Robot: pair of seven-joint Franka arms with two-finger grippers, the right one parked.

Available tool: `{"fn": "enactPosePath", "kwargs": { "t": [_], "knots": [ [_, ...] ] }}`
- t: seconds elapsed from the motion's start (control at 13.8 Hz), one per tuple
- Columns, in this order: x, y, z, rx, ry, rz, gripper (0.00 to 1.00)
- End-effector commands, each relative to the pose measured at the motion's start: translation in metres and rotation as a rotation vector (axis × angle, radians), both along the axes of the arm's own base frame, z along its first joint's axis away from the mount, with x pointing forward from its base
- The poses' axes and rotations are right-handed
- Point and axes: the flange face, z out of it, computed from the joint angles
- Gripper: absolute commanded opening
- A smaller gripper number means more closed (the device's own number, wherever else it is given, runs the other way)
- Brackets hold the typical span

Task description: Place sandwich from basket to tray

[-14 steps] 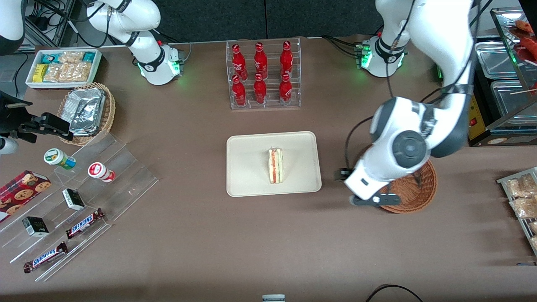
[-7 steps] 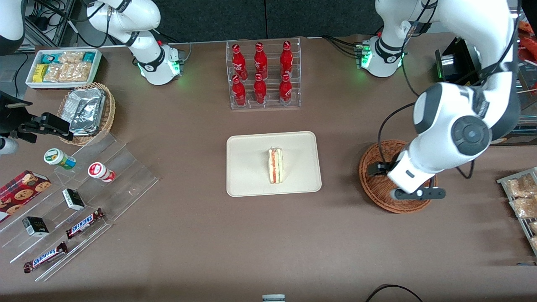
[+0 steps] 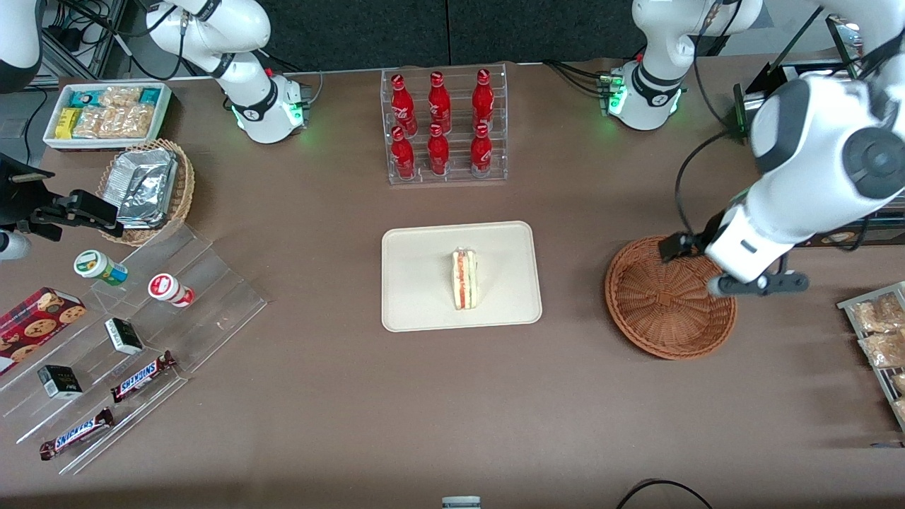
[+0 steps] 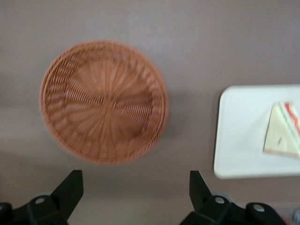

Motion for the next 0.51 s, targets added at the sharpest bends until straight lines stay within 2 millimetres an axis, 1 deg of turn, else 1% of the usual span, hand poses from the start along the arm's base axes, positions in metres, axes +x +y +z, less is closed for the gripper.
{"fn": "enactPosePath", "kwargs": {
  "t": [0.0, 0.22, 0.44],
  "knots": [
    [-0.026, 0.014, 0.031, -0.013, 0.014, -0.036, 1.00],
    [-0.030, 0.029, 0.062, -0.014, 0.036, -0.049, 1.00],
    [-0.033, 0.038, 0.082, -0.002, 0.028, -0.039, 1.00]
  ]
}}
